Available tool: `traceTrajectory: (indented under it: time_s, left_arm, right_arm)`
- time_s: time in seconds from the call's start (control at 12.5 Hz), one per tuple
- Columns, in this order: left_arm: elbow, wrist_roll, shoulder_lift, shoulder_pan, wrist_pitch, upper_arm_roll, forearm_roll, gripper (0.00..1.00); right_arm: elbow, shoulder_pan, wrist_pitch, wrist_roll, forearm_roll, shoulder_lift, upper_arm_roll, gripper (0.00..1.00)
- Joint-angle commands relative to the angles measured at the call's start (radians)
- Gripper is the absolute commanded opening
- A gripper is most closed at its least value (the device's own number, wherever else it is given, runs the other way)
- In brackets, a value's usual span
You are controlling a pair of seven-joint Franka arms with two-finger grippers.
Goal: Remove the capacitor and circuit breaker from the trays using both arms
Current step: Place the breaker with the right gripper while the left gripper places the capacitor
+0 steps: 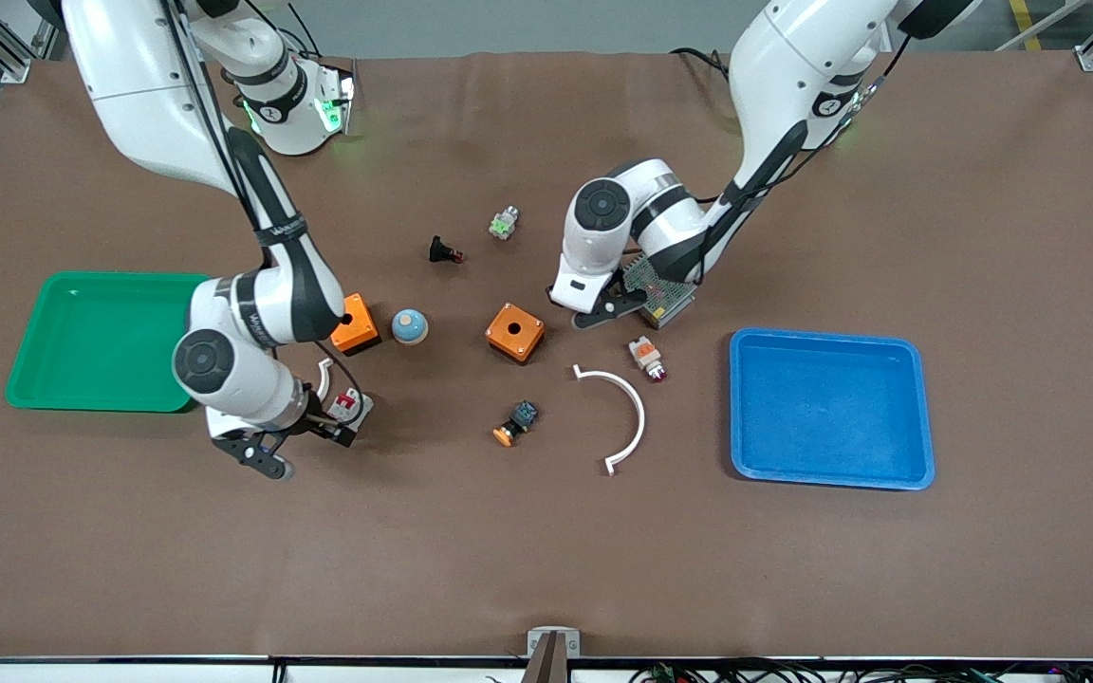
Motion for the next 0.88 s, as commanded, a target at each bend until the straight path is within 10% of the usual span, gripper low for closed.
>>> traceTrajectory:
  time_s: [0.0, 0.08, 0.8]
  left_arm:
    - [0.079, -0.085, 0.067, -0.016, 0.003, 0.007, 0.064, 0.36]
    - [0.07, -0.084, 0.06, -0.004, 0.001, 0.007, 0.066, 0.99]
    - [0.162, 0.017, -0.149, 0.172, -0.187, 0.004, 0.071, 1.0]
  right_arm:
    - [0.06, -0.089, -0.2, -0.175, 0.014, -0.08, 0.007, 1.0]
    - [0.049, -0.117, -0.218, -0.281, 0.017, -0.132, 0.007, 1.0]
    - [0.041, -0.281, -0.511, -0.569, 0.02, -0.517, 0.006, 1.0]
